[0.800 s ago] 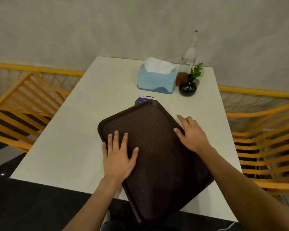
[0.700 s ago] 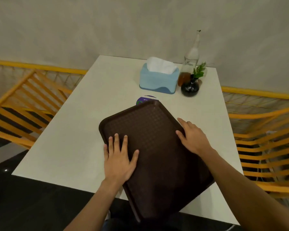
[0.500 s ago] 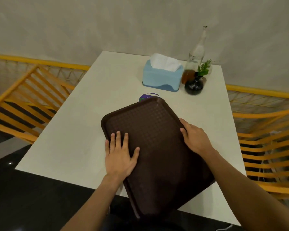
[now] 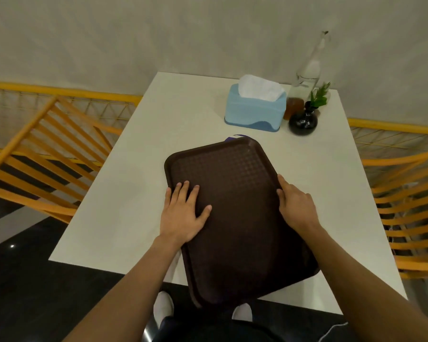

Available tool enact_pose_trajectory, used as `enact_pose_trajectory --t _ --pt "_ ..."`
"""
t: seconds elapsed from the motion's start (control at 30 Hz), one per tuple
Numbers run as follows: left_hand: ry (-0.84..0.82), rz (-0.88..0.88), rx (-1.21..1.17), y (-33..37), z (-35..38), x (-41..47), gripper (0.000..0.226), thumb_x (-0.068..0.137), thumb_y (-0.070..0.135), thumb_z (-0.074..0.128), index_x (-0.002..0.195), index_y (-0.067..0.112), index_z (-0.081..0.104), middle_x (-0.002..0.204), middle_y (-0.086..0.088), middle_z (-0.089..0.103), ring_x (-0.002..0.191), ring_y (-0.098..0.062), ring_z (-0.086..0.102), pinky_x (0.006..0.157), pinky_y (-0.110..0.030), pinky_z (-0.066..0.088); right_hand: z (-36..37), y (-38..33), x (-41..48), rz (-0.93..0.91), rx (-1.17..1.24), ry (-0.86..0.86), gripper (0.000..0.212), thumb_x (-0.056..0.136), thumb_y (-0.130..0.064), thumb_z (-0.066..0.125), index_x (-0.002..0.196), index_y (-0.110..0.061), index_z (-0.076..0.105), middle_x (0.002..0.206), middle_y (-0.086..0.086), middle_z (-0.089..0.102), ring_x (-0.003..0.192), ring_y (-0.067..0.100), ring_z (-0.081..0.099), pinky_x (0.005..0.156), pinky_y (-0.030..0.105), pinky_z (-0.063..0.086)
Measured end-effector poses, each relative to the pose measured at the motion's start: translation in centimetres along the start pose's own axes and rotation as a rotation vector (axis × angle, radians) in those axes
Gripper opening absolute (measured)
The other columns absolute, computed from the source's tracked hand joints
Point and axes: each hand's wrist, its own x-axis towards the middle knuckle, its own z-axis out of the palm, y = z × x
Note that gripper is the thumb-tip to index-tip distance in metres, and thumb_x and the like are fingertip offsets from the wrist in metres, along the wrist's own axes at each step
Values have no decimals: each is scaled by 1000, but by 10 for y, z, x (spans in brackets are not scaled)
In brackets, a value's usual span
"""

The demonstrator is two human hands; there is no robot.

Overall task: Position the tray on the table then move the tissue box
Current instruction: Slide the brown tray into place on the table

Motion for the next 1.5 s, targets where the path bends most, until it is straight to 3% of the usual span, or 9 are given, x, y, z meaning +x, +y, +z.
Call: enact_pose_trajectory --t 0.17,0.3,0.47,0.63,0.83,0.97,1.27,1.5 --pt "98 -31 -165 -40 -19 2 60 100 42 47 155 19 39 166 -11 24 155 -28 14 127 -42 9 15 -39 -15 81 45 52 50 110 -28 35 159 -19 30 125 12 65 106 34 63 99 53 43" --pt "129 -106 -293 -75 -23 -11 64 96 25 57 155 14 35 164 -11 29 152 -30 22 124 -44 20 28 -73 -23 179 98 81 50 108 -30 40 156 -18 34 135 15 53 119 35 52 102 56 38" --pt "76 -64 -219 -121 -21 -12 66 102 30 45 161 12 20 168 -11 21 156 -30 11 125 -42 3 38 -105 -28 218 39 65 57 102 -38 51 153 -17 36 140 15 48 125 38 45 101 58 39" --pt "41 20 -144 -159 -23 -7 62 106 37 30 162 16 12 169 -6 18 157 -26 7 126 -42 -1 45 -117 -52 218 12 115 66 99 -43 57 155 -17 32 154 13 39 136 40 39 106 62 36" --pt "40 77 -119 -201 -32 -3 60 106 31 29 163 19 13 169 -3 19 157 -24 4 127 -46 3 71 -141 -93 206 -27 33 76 101 -62 37 161 -20 16 167 7 20 152 30 18 120 56 14" --pt "62 85 -142 -222 -39 5 58 106 25 34 162 16 19 167 -6 25 157 -25 9 127 -47 6 81 -164 -88 198 -21 17 74 103 -61 26 162 -20 9 169 4 13 155 26 7 121 54 0" --pt "34 12 -148 -242 -51 46 58 106 25 33 162 13 20 164 -8 34 155 -26 19 126 -46 11 76 -194 -23 141 -19 -43 69 106 -53 28 161 -15 14 169 6 16 155 30 10 122 55 7" --pt "31 -44 -158 -246 -55 69 59 106 26 33 162 14 19 163 -9 34 154 -27 21 126 -49 14 78 -215 10 29 0 -46 73 105 -47 42 162 -15 10 169 7 12 155 29 13 123 50 10"
